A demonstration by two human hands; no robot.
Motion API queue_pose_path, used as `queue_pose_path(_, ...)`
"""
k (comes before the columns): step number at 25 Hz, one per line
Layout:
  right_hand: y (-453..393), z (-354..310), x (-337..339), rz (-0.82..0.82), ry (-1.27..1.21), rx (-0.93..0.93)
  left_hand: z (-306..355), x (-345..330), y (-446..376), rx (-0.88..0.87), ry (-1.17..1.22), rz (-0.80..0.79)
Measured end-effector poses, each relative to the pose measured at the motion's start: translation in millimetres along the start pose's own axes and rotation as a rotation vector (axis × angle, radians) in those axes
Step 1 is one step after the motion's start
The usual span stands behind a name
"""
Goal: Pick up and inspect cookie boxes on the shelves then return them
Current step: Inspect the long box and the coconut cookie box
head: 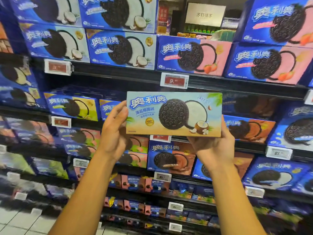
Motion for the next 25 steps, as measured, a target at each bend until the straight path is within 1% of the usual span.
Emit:
queue_pose_path(3, 6.6, 21.4, 2.0, 0.019, -0.008, -0.003, 1.3, 17.4, -2.3, 0.023, -0.018, -0.018)
queue_pose_path(8, 16.8, 45.3, 6.5, 0.112, -0.031, 0.014, -3.0, 36.0, -5.3, 0.09, -0.067, -0.011)
queue_pose_path(12, 29.2, 46.3, 4.2, 0.177, 0.017, 0.043, -7.9, 44.9, 1.0, 0.063, -0.16, 0.013)
queue_pose_path(15, 43.5, 42.1, -4.8, 0.244, 0.139, 0.151, -14.7, 58.1, 18.0, 0.018, -0.239, 0.067)
queue_pose_path(18, 56.8, 46.3, -18.8, 0.344, 0.39, 0.325, -18.9, 52.5, 34.2, -0.023, -0.272, -0.009)
queue_pose_path(21, 64.7, 59.4, -32.3, 0.36, 0.527, 0.451, -20.0, 29.9, 43.3, 0.07, -0.291, -0.158)
queue_pose_path(23, 68.6, 69.9, -41.2, 0.334, 0.599, 0.54, -23.1, 14.5, 50.2, 0.177, -0.273, -0.248)
queue_pose_path(25, 71.4, 80.6, -49.7, 0.264, 0.697, 0.617, -27.9, 5.4, 57.2, 0.191, -0.257, -0.33)
Point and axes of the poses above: each hand's wrist, its own y-axis away from the middle knuckle, its own x-axis out of the back of the hand, z = x × y, the point moved 1 cm from there along -y, towards the middle knuckle, and after that the axes turned 10 degrees about z, right-handed, at the moved point
